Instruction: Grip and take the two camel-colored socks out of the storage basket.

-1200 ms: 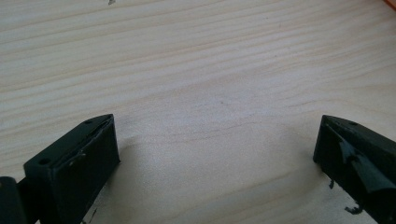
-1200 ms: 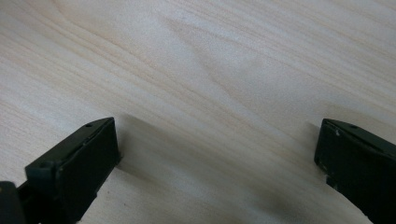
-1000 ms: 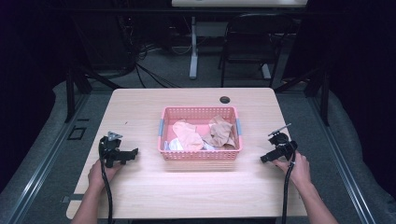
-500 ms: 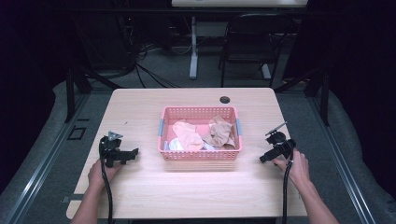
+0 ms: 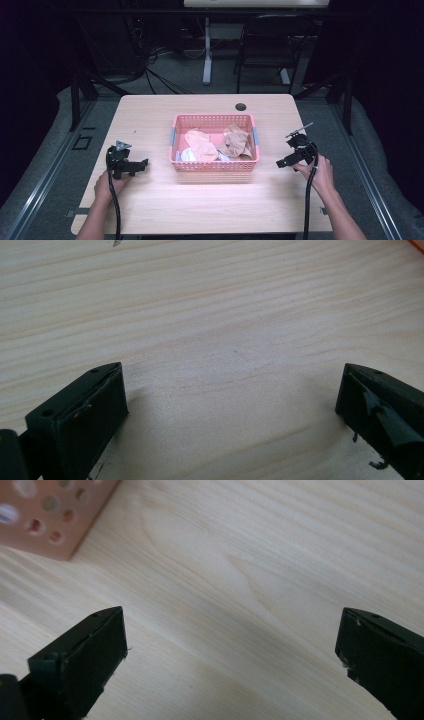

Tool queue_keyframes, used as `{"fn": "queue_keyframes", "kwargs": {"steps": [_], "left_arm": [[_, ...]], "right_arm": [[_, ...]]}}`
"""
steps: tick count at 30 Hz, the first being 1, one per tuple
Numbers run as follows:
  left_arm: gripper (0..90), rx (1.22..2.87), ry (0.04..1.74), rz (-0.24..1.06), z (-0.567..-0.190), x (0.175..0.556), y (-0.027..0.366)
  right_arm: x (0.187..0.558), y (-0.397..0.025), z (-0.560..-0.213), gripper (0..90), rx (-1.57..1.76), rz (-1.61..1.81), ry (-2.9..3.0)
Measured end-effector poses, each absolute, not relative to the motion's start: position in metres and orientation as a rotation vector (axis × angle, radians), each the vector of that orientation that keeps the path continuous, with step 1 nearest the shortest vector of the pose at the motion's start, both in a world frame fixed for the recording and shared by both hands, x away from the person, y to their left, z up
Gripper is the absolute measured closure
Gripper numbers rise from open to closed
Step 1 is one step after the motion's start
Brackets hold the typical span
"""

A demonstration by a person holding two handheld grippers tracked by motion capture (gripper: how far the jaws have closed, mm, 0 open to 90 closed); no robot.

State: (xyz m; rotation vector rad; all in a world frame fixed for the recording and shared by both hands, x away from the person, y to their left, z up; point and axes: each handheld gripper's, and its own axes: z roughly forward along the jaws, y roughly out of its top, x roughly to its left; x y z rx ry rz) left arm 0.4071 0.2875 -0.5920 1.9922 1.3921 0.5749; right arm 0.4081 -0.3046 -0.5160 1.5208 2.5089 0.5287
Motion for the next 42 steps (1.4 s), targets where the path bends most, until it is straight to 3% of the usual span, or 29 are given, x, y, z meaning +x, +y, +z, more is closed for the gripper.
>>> {"fn": "queue_keyframes", "kwargs": {"steps": [42], "left_arm": [[0.0,1.992,1.392,0.575,-0.592,0.407,0.287]], "right_arm": [[0.431,-0.207,-0.434,0.0,1.208,0.698,2.583]]}}
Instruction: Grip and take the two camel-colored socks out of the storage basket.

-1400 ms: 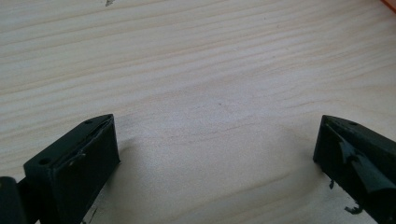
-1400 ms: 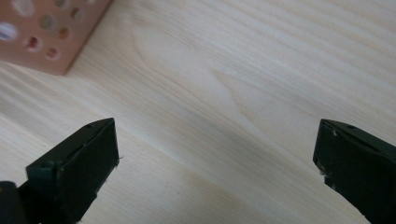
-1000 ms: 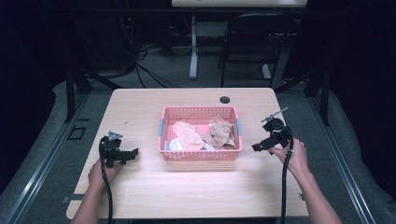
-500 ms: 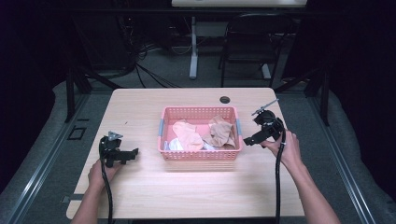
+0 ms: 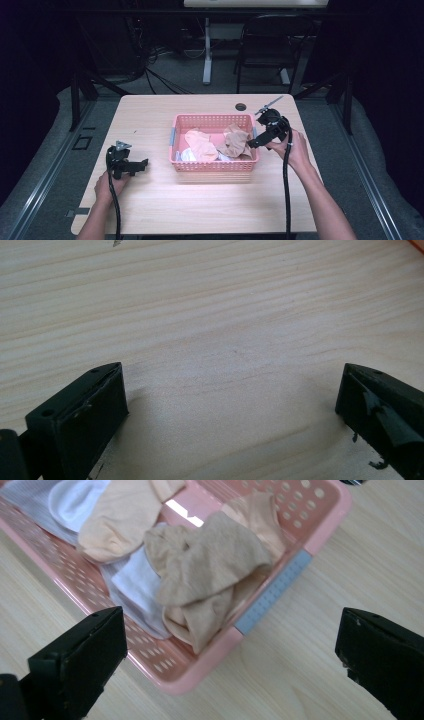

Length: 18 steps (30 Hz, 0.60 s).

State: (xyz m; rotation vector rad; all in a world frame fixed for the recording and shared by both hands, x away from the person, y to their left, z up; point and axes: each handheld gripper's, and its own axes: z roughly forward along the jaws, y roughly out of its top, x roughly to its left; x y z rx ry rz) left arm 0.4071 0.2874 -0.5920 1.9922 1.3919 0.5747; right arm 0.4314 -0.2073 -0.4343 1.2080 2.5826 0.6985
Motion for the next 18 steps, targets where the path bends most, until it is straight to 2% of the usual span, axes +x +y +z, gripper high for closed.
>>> {"fn": "queue_keyframes", "kwargs": {"steps": [5,10,18], "left_arm": [[0.0,1.992,1.393,0.574,-0.592,0.407,0.287],[0.0,1.993,1.392,0.575,-0.592,0.407,0.287],[0.0,1.989,1.394,0.574,-0.592,0.407,0.287]], "right_arm": [[0.444,-0.183,-0.428,0.2,1.119,0.690,2.629],[0.467,-0.163,-0.445,1.2,1.086,0.616,2.691],[0.485,-0.146,-0.473,3.7,1.071,0.528,2.748]]}}
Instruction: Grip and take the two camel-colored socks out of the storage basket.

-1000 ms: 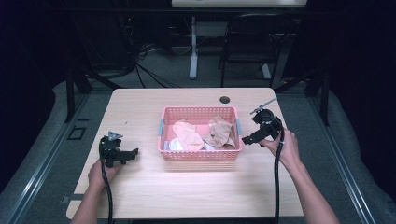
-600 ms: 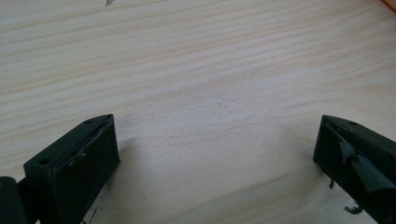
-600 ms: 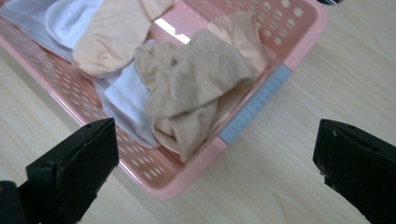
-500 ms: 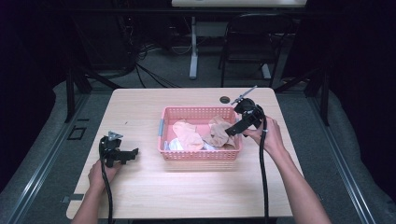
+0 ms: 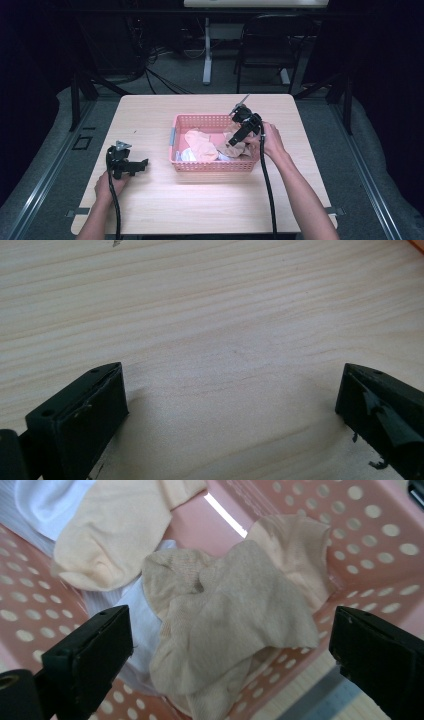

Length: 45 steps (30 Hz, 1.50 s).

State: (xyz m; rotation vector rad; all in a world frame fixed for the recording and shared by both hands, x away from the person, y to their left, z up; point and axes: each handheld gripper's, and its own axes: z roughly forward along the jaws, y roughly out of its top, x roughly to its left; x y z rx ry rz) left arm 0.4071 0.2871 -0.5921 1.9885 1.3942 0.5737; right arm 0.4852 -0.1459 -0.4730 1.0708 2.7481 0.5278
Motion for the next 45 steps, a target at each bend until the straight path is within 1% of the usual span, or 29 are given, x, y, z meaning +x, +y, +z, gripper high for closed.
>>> {"fn": "queue_keyframes", "kwargs": {"steps": [3,5,8,13,14,16,19,20,21,22,23,25,26,27,28,29,30,31,32,33,34,36,37,38,40,45], "left_arm": [[0.0,1.988,1.394,0.574,-0.592,0.407,0.287],[0.0,1.988,1.394,0.574,-0.592,0.407,0.287],[0.0,1.989,1.393,0.574,-0.592,0.407,0.287],[0.0,1.989,1.393,0.574,-0.592,0.407,0.287],[0.0,1.989,1.393,0.574,-0.592,0.407,0.287],[0.0,1.989,1.393,0.574,-0.592,0.407,0.287],[0.0,1.989,1.393,0.574,-0.592,0.407,0.287],[0.0,1.989,1.392,0.574,-0.592,0.407,0.287],[0.0,1.989,1.392,0.574,-0.592,0.407,0.287],[0.0,1.989,1.393,0.574,-0.592,0.407,0.287],[0.0,1.989,1.393,0.574,-0.592,0.407,0.287],[0.0,1.989,1.393,0.574,-0.592,0.407,0.287],[0.0,1.990,1.392,0.574,-0.592,0.407,0.287],[0.0,1.990,1.392,0.574,-0.592,0.407,0.287],[0.0,1.989,1.393,0.574,-0.592,0.407,0.287],[0.0,1.989,1.393,0.574,-0.592,0.407,0.287],[0.0,1.989,1.393,0.574,-0.592,0.407,0.287],[0.0,1.989,1.393,0.574,-0.592,0.407,0.287],[0.0,1.989,1.393,0.574,-0.592,0.407,0.287],[0.0,1.989,1.393,0.574,-0.592,0.407,0.287],[0.0,1.989,1.393,0.574,-0.592,0.407,0.287],[0.0,1.989,1.393,0.574,-0.592,0.407,0.287],[0.0,1.989,1.393,0.574,-0.592,0.407,0.287],[0.0,1.989,1.393,0.573,-0.592,0.407,0.287],[0.0,1.989,1.393,0.574,-0.592,0.407,0.287],[0.0,1.989,1.392,0.574,-0.592,0.407,0.287]], "right_arm": [[0.489,-0.139,-0.483,6.1,1.062,0.466,2.760],[0.491,-0.134,-0.487,10.8,1.062,0.443,2.753],[0.494,-0.131,-0.490,12.5,1.044,0.393,2.720],[0.503,-0.126,-0.495,9.7,1.059,0.361,2.704],[0.507,-0.123,-0.499,7.0,1.063,0.325,2.717],[0.510,-0.119,-0.506,6.2,1.081,0.304,2.725],[0.512,-0.118,-0.509,6.2,1.085,0.277,2.737],[0.512,-0.117,-0.511,9.4,1.098,0.252,2.748],[0.512,-0.117,-0.511,9.4,1.098,0.252,2.748],[0.512,-0.117,-0.513,15.4,1.125,0.229,2.755],[0.512,-0.117,-0.513,15.4,1.125,0.229,2.755],[0.511,-0.119,-0.513,24.6,1.144,0.217,2.764],[0.511,-0.121,-0.512,27.4,1.145,0.224,2.767],[0.511,-0.121,-0.512,27.4,1.145,0.224,2.767],[0.511,-0.122,-0.512,37.2,1.171,0.238,2.770],[0.511,-0.122,-0.512,37.2,1.171,0.238,2.770],[0.511,-0.123,-0.512,40.3,1.177,0.231,2.775],[0.510,-0.123,-0.513,45.0,1.193,0.246,2.771],[0.510,-0.123,-0.513,56.6,1.204,0.248,2.779],[0.510,-0.123,-0.513,56.6,1.204,0.248,2.779],[0.510,-0.122,-0.513,60.6,1.209,0.244,2.778],[0.509,-0.122,-0.511,73.2,1.213,0.264,2.791],[0.509,-0.122,-0.511,73.2,1.213,0.264,2.791],[0.507,-0.121,-0.508,76.9,1.226,0.288,2.780],[0.506,-0.121,-0.505,78.5,1.213,0.291,2.781],[0.502,-0.123,-0.497,79.4,1.222,0.381,2.764]]}}
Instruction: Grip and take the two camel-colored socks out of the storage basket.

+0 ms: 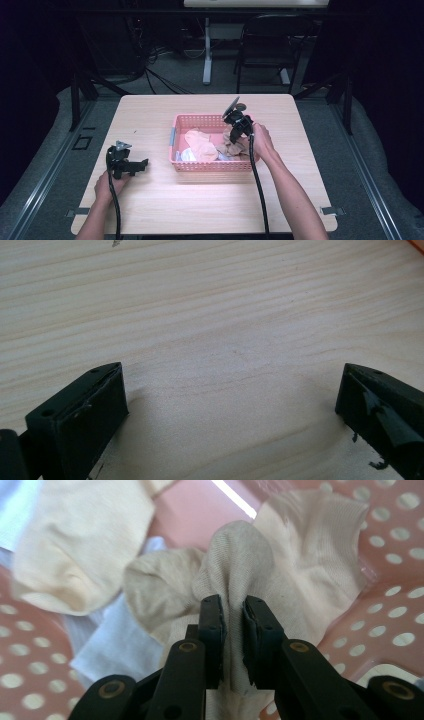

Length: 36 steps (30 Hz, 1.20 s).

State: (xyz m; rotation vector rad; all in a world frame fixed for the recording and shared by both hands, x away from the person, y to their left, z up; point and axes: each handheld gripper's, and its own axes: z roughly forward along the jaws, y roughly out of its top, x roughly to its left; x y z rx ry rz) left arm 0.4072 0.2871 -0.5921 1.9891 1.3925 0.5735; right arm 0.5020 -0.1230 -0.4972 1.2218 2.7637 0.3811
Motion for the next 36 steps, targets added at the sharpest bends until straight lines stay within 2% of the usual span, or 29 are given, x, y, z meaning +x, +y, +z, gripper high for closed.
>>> {"fn": "queue_keyframes", "kwargs": {"steps": [17,36], "left_arm": [[0.0,1.988,1.393,0.574,-0.592,0.407,0.287],[0.0,1.991,1.391,0.571,-0.592,0.407,0.287]], "right_arm": [[0.490,-0.142,-0.453,79.8,1.231,0.519,2.739],[0.473,-0.143,-0.414,79.9,1.158,0.551,2.722]]}}
